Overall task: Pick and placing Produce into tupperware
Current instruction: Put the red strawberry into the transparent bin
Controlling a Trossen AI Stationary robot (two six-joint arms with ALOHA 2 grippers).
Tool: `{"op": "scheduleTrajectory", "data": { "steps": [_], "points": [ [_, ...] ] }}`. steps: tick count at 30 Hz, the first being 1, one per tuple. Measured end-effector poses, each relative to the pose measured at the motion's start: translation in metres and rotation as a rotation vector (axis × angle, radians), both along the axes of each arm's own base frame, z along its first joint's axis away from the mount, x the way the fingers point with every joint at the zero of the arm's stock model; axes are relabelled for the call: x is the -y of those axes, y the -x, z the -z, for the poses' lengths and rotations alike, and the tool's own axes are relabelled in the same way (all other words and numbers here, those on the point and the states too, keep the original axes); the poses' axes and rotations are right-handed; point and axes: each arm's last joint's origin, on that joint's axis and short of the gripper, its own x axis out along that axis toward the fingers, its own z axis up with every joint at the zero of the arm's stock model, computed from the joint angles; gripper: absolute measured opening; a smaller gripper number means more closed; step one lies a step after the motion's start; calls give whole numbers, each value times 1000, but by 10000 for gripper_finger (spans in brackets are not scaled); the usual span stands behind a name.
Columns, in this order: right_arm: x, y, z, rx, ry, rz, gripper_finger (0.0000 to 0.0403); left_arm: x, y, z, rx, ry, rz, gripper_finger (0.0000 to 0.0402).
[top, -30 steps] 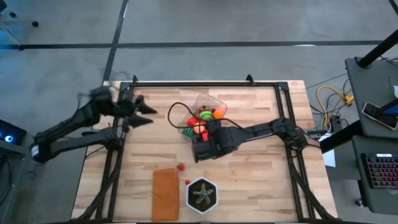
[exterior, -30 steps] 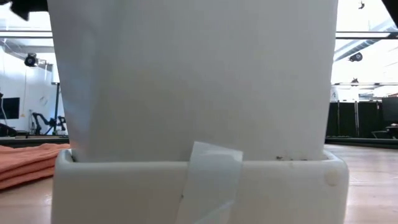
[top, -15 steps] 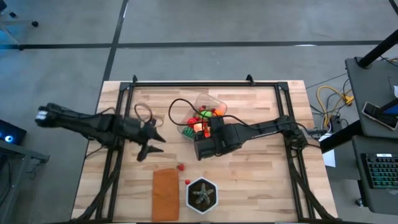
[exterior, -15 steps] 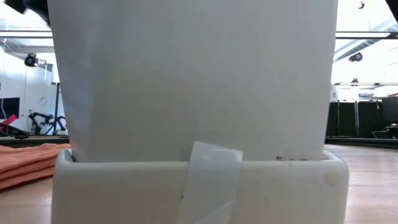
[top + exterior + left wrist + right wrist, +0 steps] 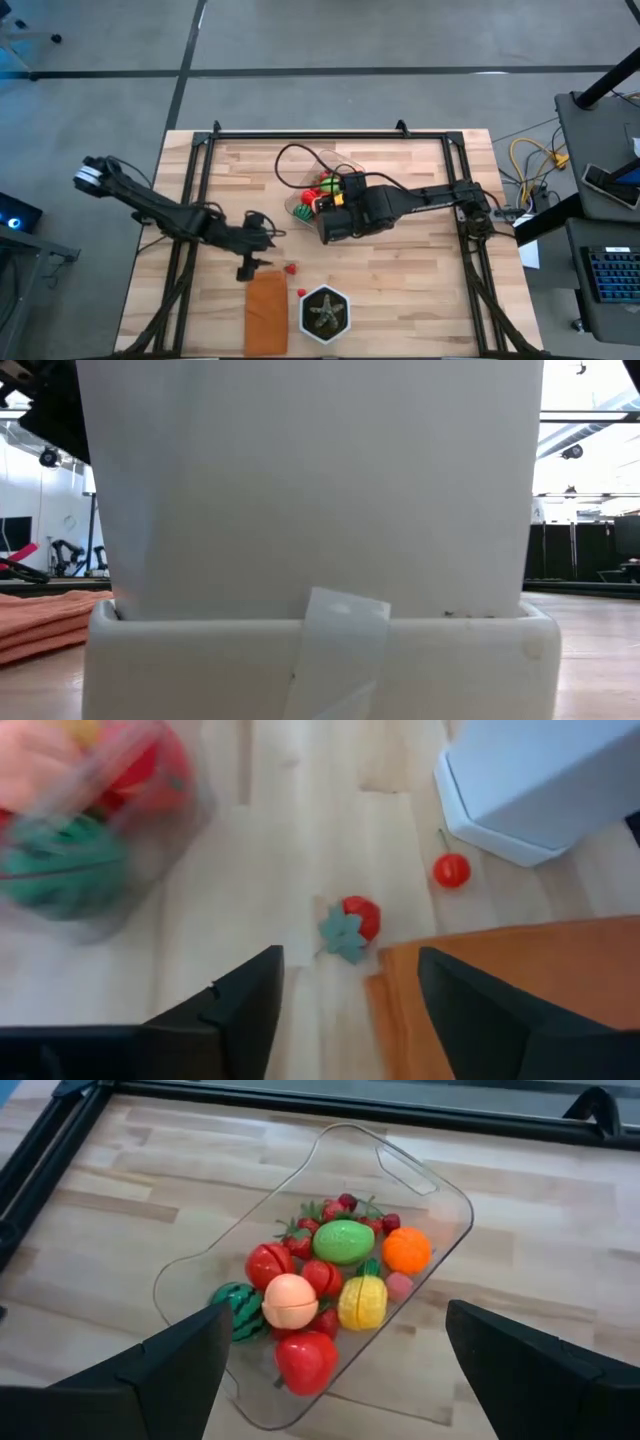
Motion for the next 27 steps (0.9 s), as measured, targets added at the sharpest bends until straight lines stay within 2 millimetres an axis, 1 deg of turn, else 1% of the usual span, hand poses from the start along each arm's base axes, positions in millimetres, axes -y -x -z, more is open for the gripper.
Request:
{"op": "scheduleTrajectory", "data": {
  "steps": [7, 10, 13, 16, 21, 27],
  "points": [
    [-1, 0, 1, -19, -5, -16, 359, 11, -21, 17, 0, 28, 6, 271],
    [-1, 0, 2, -21, -5, -19, 359, 14, -26, 26, -22, 19, 7, 286],
    [0, 2, 0, -22, -4, -25, 359, 16, -31, 35, -49, 9, 31, 287],
    [0, 3, -2, -24, -1, -34, 359, 21, -38, 41, -26, 14, 78, 287],
    [1, 5, -6, -18, -2, -38, 359, 25, -48, 44, -2, 18, 86, 287],
    [1, 7, -7, -16, -1, -38, 359, 24, -49, 49, -11, -12, 62, 287]
  ]
}}
